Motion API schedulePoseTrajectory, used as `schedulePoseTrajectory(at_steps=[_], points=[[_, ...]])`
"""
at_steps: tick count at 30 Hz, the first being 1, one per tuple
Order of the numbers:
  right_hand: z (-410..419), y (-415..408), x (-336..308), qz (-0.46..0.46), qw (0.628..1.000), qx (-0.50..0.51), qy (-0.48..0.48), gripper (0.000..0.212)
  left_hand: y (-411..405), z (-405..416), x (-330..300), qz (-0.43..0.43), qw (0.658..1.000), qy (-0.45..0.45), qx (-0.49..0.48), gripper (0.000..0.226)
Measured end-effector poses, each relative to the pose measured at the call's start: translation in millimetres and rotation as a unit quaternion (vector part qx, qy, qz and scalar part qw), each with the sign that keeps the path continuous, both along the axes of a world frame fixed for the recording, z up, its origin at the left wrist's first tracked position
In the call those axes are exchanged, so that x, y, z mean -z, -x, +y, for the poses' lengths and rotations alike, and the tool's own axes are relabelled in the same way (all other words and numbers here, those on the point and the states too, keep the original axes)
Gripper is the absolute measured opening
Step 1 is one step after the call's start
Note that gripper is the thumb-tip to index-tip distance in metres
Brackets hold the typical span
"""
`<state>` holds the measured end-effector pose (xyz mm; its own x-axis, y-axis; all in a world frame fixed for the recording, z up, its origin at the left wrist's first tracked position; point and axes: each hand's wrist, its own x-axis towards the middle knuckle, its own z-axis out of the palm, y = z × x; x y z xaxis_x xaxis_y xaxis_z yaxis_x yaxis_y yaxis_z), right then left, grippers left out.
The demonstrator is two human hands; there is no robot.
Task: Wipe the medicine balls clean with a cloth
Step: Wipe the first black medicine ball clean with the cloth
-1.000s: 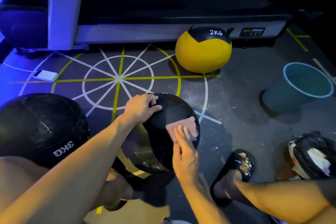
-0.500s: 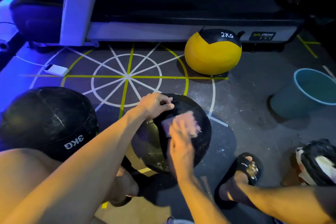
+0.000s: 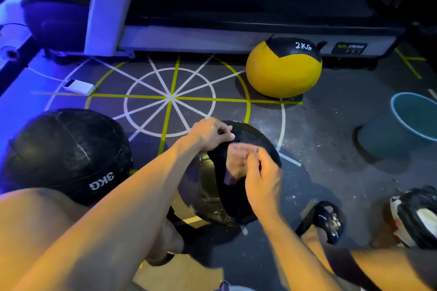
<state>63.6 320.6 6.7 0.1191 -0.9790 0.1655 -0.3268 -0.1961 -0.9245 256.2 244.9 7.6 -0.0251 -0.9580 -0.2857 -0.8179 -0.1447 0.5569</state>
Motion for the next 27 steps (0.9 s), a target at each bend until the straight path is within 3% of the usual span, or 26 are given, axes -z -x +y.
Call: schedulePoseTrajectory(at_steps=[3,6,10,11,13,16,18,20,23,27], points=[[-2,-27,24,0.107,0.993,-0.022,0.047,0.024,0,0,-2,0.003,1.000,-0.010,-0.013,0.016],[15,-33,62,0.292,0.904,-0.212,0.232,0.029,-5,4,-2,0.032,0.999,-0.022,-0.029,0.017],[29,1,59,0.282,0.846,-0.386,0.236,0.017,-14,11,0,0.065,0.997,-0.022,-0.040,0.017],[31,11,59,0.276,0.851,-0.387,0.225,0.016,-13,13,-1,0.053,0.998,-0.018,-0.032,0.018],[29,30,47,0.237,0.896,-0.329,0.181,0.013,-9,16,-3,0.030,0.999,-0.004,-0.018,0.019],[8,58,21,0.118,0.981,-0.146,0.047,0.025,-9,21,0,0.017,1.000,0.006,-0.010,0.024],[-18,78,10,0.051,0.997,0.007,-0.062,0.028,-12,26,3,0.019,0.999,0.022,-0.021,0.026],[-44,97,10,0.023,0.980,0.163,-0.113,0.029,-11,30,5,0.007,0.999,0.030,-0.042,0.026],[-50,93,8,-0.049,0.983,0.148,-0.099,0.031,4,44,9,-0.004,0.989,0.054,-0.134,0.027],[6,42,46,0.058,0.998,0.007,-0.027,0.034,35,62,19,-0.013,0.974,0.092,-0.208,0.035]])
